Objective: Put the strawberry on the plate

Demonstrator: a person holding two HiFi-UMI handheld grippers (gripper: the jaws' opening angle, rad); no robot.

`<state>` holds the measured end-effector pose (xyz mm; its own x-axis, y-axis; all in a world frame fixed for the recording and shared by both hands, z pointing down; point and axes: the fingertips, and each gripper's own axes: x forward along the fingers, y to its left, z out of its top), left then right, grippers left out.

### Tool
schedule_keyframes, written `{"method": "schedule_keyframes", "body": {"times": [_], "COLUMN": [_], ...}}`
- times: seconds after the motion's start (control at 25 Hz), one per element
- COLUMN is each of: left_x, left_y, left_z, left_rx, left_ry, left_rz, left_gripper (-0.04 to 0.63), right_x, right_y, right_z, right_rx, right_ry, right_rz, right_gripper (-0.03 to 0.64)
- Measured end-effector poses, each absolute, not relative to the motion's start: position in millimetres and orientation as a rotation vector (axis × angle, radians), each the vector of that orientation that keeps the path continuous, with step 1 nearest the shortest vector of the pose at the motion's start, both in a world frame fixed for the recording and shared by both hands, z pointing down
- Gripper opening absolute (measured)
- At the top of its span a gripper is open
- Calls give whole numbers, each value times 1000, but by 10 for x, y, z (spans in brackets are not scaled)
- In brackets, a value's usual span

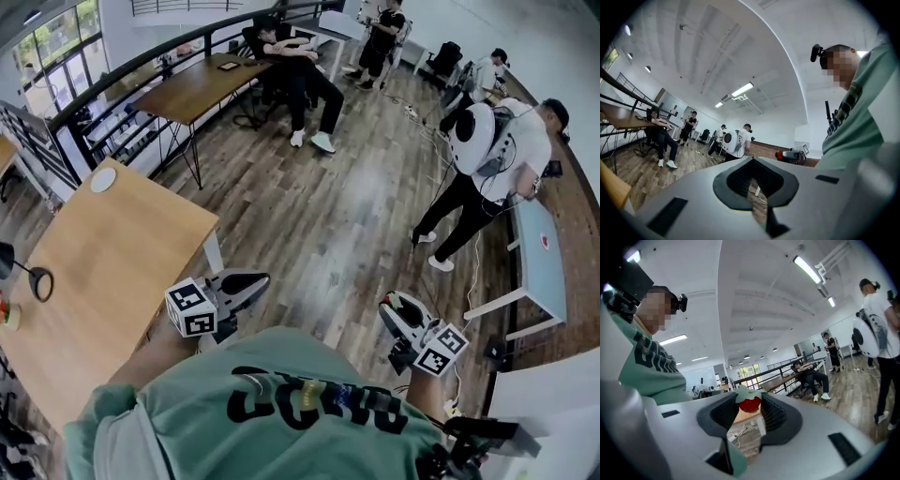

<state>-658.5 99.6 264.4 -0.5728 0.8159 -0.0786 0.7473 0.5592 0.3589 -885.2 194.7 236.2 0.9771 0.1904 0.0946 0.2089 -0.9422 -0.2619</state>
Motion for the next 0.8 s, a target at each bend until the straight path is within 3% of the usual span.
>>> {"method": "schedule_keyframes", "body": {"times": [0.32, 0.8], "left_x": [-5629, -4940], "left_y": [1904, 2916], "left_z": [2511, 2874], "left_rx": [1245, 1520], "left_ry": [2588, 2426], "left_rz": [377, 402], "left_gripper": [5, 5], "right_x": [-7949, -7076], "right_y": [2688, 4288], "right_z": [2362, 2663], "right_rx": [-2851, -2839], "right_ry": [-353, -63], "right_rz": [-117, -136], "right_gripper": [135, 135]}}
